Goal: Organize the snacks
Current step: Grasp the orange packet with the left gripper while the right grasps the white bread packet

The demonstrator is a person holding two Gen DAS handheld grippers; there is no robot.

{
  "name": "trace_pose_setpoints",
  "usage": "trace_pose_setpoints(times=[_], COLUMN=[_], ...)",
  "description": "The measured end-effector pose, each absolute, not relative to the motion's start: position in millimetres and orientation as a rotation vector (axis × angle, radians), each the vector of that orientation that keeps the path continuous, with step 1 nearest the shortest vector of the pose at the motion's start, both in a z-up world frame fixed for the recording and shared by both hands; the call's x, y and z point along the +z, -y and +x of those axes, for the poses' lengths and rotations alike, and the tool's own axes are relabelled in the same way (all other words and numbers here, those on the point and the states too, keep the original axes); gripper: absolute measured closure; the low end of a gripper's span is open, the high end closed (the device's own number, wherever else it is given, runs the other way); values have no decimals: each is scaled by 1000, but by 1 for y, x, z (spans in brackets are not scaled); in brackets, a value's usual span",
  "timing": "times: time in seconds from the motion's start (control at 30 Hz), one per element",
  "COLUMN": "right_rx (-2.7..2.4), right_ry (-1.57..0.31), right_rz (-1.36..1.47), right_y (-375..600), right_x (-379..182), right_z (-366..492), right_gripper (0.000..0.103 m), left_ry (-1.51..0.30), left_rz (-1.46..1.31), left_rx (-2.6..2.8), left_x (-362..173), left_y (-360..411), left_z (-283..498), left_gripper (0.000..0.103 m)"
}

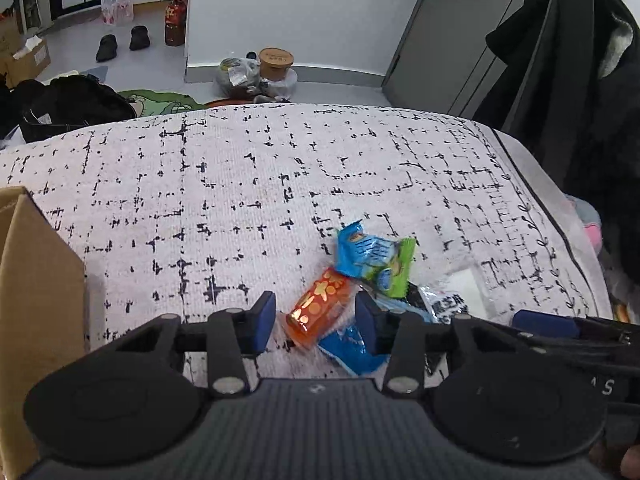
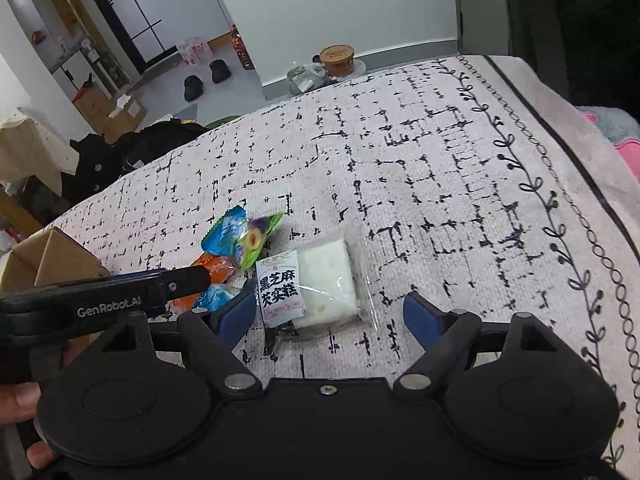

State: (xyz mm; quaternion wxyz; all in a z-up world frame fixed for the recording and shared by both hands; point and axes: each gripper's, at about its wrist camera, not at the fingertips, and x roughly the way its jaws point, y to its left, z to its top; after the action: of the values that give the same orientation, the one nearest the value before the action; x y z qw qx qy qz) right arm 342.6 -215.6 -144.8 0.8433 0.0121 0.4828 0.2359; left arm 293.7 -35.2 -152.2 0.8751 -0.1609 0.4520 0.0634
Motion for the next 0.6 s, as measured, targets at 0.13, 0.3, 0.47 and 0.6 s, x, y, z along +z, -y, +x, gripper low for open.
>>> trace_pose_setpoints(times=[0.13, 0.3, 0.47, 0.6], right_rx=[530, 520, 525, 534], right_ry=[-1012, -1014, -990, -972], right_rz=[16, -1, -47, -91], right_y=[205, 199, 196, 192], right_x=[-148, -158, -163, -161], right_z=[342, 346, 345, 339], right_gripper=[22, 22, 29, 45], left_ry=[-958, -976, -966, -947], left_rz=[-336, -334, -290, -282], left_rx=[139, 138, 133, 129], left_x=[-159, -169, -172, -171], left_y=[33, 32, 33, 36], left_z=[301, 304, 307, 308], left_gripper=[60, 59, 60, 71])
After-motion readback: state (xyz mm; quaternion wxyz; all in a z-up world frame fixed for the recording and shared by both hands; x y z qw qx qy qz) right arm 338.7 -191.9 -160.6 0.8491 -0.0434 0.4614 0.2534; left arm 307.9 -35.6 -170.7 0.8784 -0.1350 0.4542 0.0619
